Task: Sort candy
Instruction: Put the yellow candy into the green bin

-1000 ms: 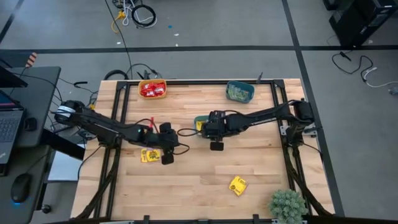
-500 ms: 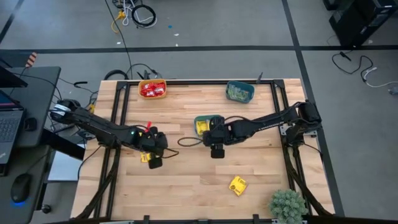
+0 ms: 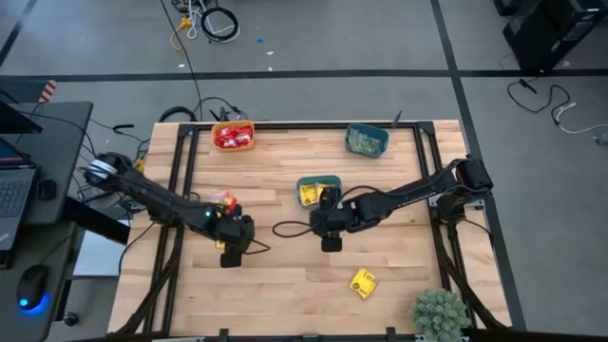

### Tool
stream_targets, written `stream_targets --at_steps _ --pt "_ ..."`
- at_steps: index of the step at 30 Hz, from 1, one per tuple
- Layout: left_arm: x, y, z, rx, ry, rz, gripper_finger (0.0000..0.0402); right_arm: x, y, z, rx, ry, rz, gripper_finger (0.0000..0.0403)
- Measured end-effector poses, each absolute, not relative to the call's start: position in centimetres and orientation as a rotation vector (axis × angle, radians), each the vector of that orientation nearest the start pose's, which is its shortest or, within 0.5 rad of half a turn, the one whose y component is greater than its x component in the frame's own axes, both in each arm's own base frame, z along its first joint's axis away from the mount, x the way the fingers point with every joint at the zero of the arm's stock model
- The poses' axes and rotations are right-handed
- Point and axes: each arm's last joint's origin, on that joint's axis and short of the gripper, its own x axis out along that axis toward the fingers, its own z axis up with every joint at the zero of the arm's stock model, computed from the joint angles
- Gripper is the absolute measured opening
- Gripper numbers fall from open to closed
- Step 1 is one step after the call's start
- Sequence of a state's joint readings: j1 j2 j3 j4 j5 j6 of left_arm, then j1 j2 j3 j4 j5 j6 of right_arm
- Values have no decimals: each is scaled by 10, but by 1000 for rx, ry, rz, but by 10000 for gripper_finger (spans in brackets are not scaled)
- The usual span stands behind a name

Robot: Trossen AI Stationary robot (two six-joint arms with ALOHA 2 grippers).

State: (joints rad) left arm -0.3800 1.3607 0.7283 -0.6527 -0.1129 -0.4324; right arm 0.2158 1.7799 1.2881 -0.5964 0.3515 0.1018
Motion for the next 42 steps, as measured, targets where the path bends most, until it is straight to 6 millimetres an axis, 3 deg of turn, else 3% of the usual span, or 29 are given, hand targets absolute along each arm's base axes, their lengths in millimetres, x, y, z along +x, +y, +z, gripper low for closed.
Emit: stream_targets --at_steps 4,11,14,19,23,29,34,42 --pt "214 -87 161 17 1273 67 171 357 70 215 -222 1027 -169 217" --pt "217 -92 138 78 1384 94 166 358 70 216 -243 1017 -173 212" --pt "219 -94 139 84 1382 93 134 358 69 216 -248 1017 -177 213" --pt "221 -93 147 109 1378 118 16 358 69 216 -254 1021 -175 209" --pt "222 -94 151 130 1350 112 4 355 69 216 -279 1039 -198 201" --pt "225 -95 169 89 1303 109 2 347 71 223 -278 1051 -221 185" --pt "218 -98 183 45 1395 116 11 347 71 225 -263 1041 -227 186" --pt "201 -111 169 118 1511 98 116 348 72 225 -259 1028 -227 201"
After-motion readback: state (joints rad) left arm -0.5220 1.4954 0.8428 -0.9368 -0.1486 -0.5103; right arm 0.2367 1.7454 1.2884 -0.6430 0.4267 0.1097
